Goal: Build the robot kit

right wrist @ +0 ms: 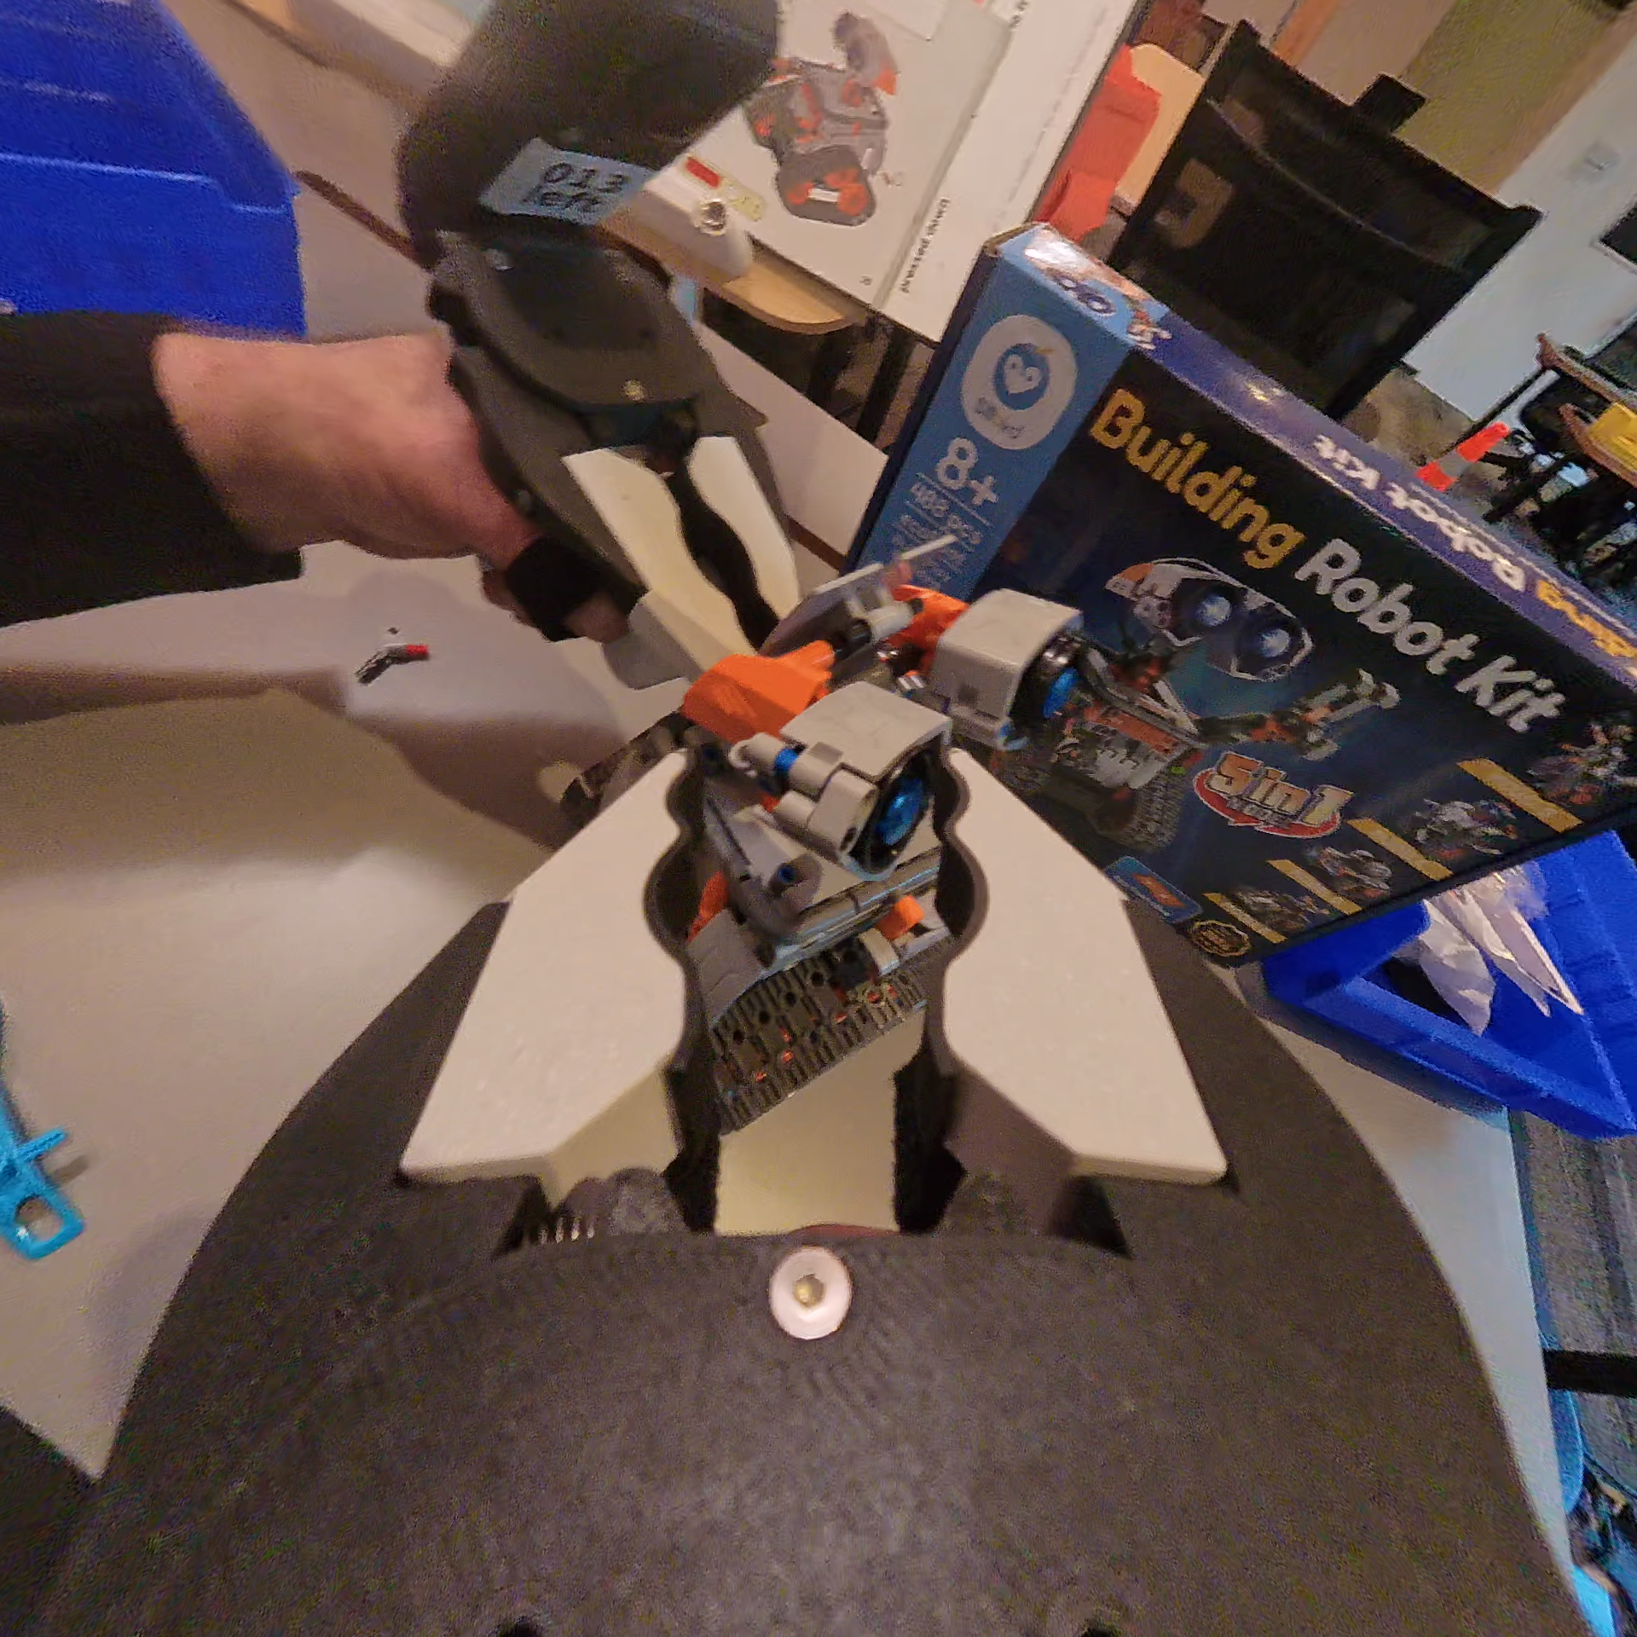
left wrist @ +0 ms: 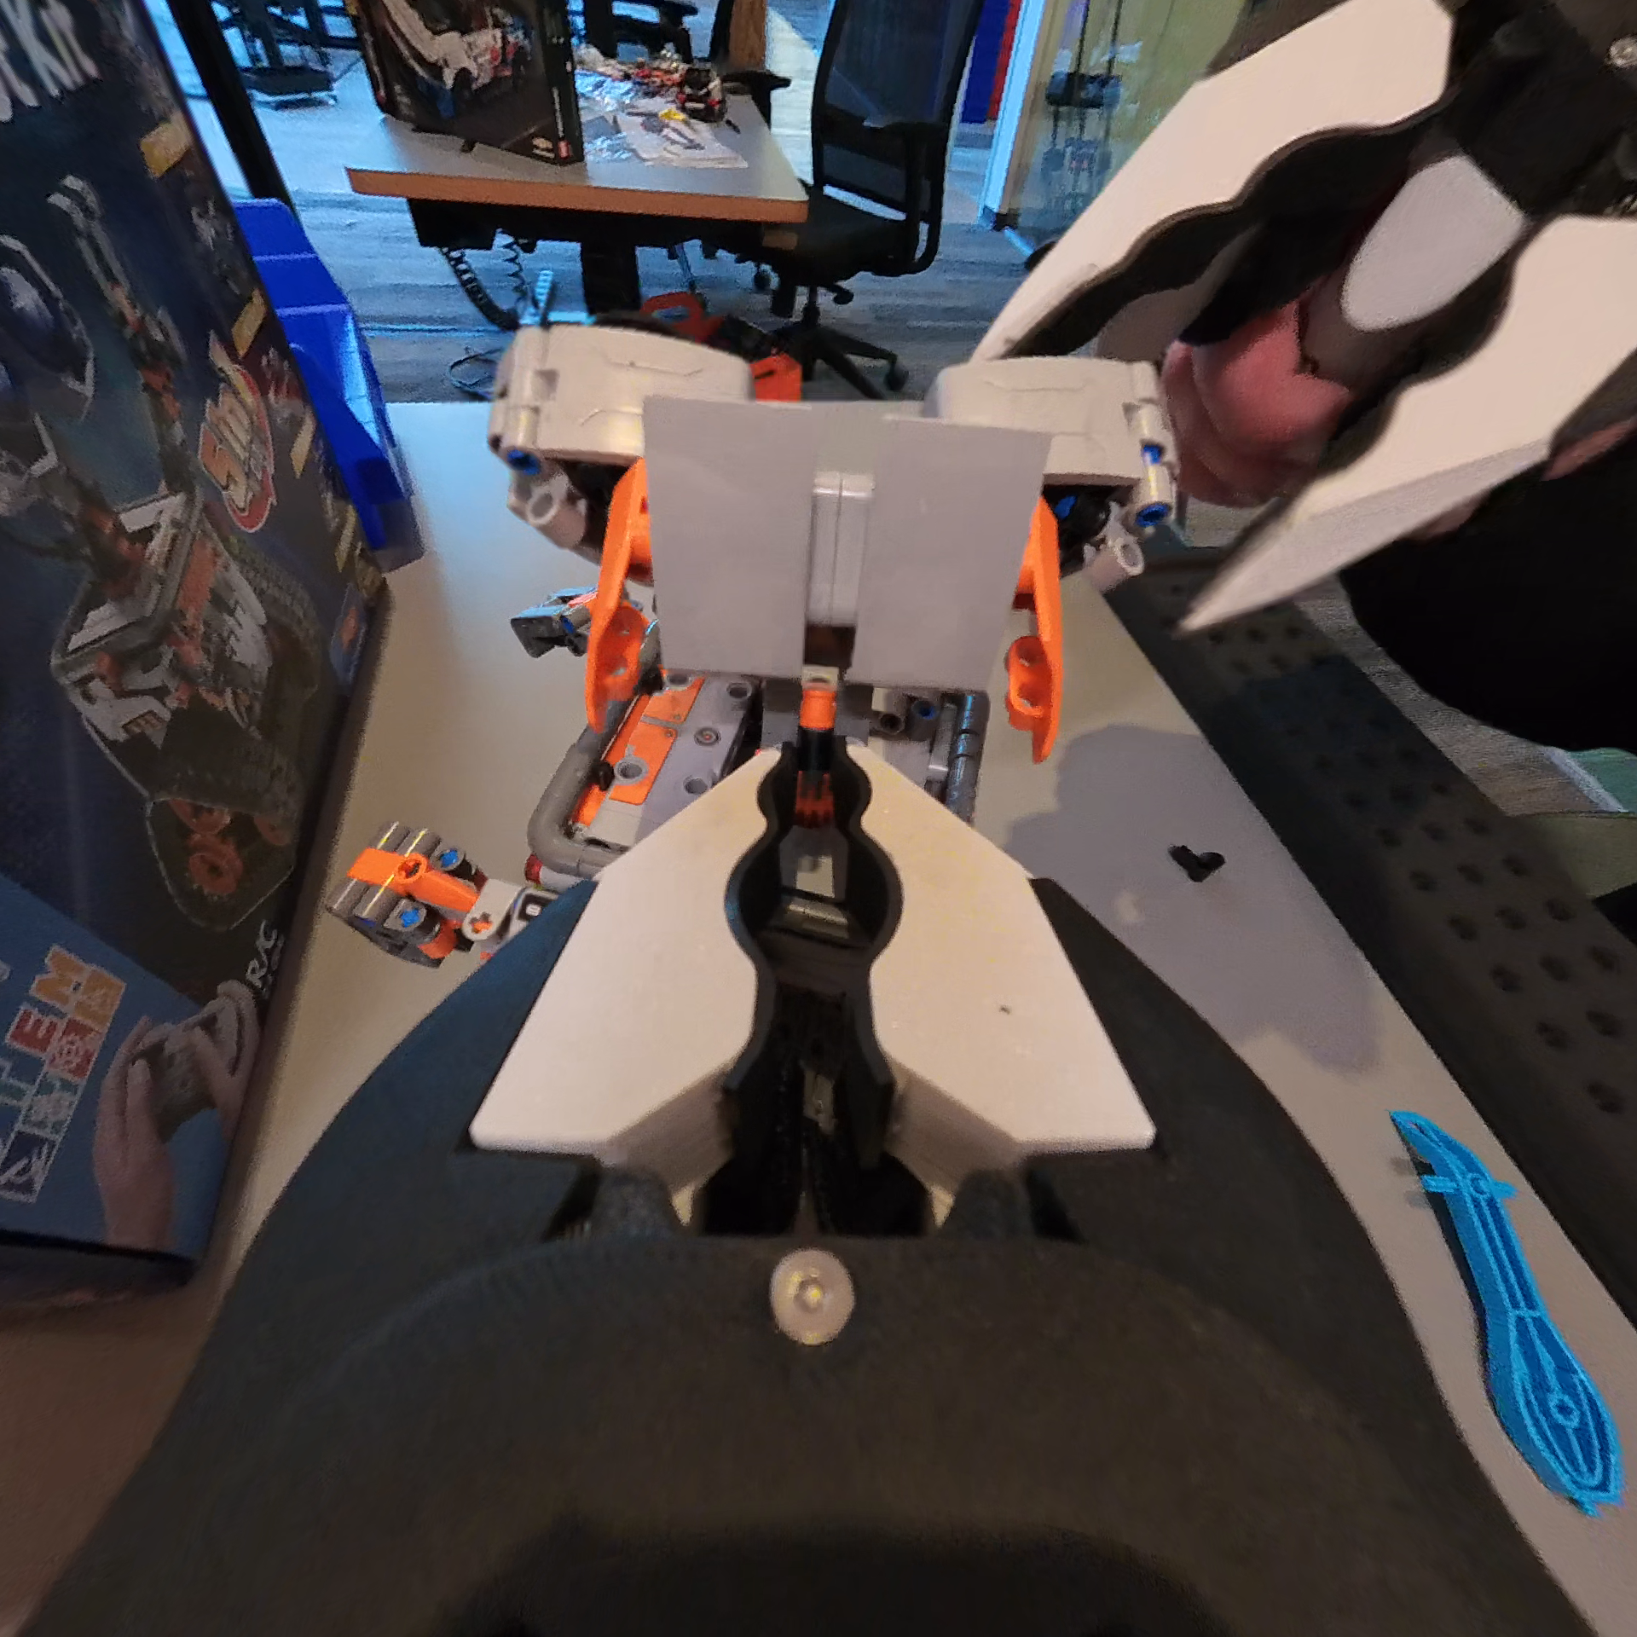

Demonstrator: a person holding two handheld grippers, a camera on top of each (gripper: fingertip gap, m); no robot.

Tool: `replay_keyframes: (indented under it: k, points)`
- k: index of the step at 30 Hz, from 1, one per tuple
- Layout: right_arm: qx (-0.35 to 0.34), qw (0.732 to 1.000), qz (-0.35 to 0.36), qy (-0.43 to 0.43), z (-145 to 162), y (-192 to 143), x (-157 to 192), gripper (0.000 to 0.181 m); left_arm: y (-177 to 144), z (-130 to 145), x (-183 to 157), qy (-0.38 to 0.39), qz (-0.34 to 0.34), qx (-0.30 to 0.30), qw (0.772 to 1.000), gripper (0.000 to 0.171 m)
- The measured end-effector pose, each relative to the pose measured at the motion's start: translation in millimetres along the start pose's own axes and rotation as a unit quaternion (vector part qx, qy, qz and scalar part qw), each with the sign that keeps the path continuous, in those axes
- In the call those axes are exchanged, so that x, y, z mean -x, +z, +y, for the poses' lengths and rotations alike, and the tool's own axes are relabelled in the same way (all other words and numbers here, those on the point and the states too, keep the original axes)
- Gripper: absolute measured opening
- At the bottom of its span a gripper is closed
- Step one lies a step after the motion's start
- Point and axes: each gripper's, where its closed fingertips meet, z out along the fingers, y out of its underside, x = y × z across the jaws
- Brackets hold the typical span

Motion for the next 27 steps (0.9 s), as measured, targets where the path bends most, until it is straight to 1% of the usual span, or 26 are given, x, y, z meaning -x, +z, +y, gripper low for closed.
replay_keyframes:
  k: [1, 7, 10, 14, 18, 20, 22, 25, 27]
  points:
    - [-0.001, 1.000, 0.001, -0.001, -0.5, -0.1, -3.0, 0.044, -0.2, 0.1, -0.6, 0.001, -0.006, 0.002, 1.000, 0.006]
    - [-0.017, 0.999, -0.031, 0.005, 2.4, -3.4, -8.2, 0.043, -1.0, 0.4, -4.0, -0.008, -0.027, 0.001, 1.000, 0.007]
    - [-0.029, 0.998, -0.051, 0.003, 2.6, -3.5, -9.4, 0.043, -6.5, 0.0, -6.4, -0.008, -0.035, 0.002, 0.999, 0.017]
    - [-0.042, 0.996, -0.083, 0.007, 2.1, -2.5, -12.1, 0.043, -26.3, -5.1, -4.3, -0.017, -0.054, -0.004, 0.998, 0.033]
    - [-0.054, 0.990, -0.133, 0.002, 3.5, -2.3, -15.6, 0.043, -48.7, -8.0, -0.1, -0.018, -0.083, -0.018, 0.996, 0.039]
    - [-0.060, 0.986, -0.157, -0.005, 3.8, -2.1, -17.5, 0.043, -54.5, -9.9, 3.5, -0.022, -0.093, -0.027, 0.995, 0.042]
    - [-0.065, 0.982, -0.178, -0.018, 3.9, -1.6, -18.7, 0.043, -56.1, -10.8, 6.6, -0.022, -0.103, -0.030, 0.994, 0.047]
    - [-0.068, 0.975, -0.206, -0.040, 3.4, -0.8, -20.3, 0.042, -52.7, -11.8, 9.2, -0.016, -0.111, -0.029, 0.993, 0.048]
    - [-0.069, 0.970, -0.224, -0.057, 3.5, 0.1, -21.7, 0.043, -47.9, -11.6, 8.2, -0.012, -0.105, -0.025, 0.994, 0.049]
